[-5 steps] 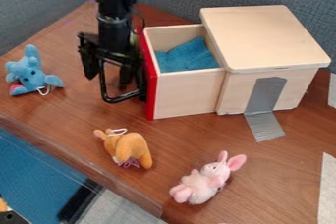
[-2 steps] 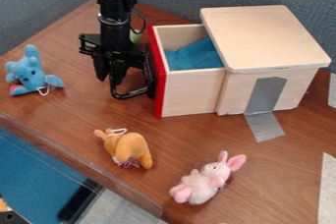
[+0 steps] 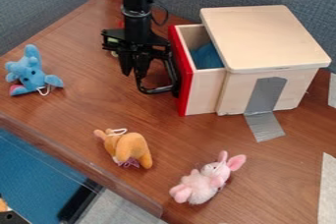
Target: Closed the drawer
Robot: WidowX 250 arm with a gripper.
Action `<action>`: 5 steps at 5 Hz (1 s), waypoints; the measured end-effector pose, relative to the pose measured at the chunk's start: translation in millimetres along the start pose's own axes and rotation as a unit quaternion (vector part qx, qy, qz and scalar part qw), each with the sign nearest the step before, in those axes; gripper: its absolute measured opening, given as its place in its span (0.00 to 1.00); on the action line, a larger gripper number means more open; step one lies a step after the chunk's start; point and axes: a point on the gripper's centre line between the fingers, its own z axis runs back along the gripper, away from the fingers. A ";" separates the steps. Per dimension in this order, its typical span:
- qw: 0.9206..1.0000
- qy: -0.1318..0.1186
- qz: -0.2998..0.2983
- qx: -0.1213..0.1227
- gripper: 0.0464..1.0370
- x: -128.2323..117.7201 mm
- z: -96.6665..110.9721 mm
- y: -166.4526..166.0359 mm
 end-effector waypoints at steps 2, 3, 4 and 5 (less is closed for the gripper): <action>1.000 0.003 -0.008 -0.014 0.26 0.4 -1.4 -27.6; 1.000 0.020 -0.006 -0.020 0.25 -1.0 -10.5 -34.9; 1.000 0.018 -0.010 -0.023 0.25 -0.9 -9.8 -42.5; 0.999 0.018 -0.018 -0.022 0.31 -3.4 -9.0 -42.6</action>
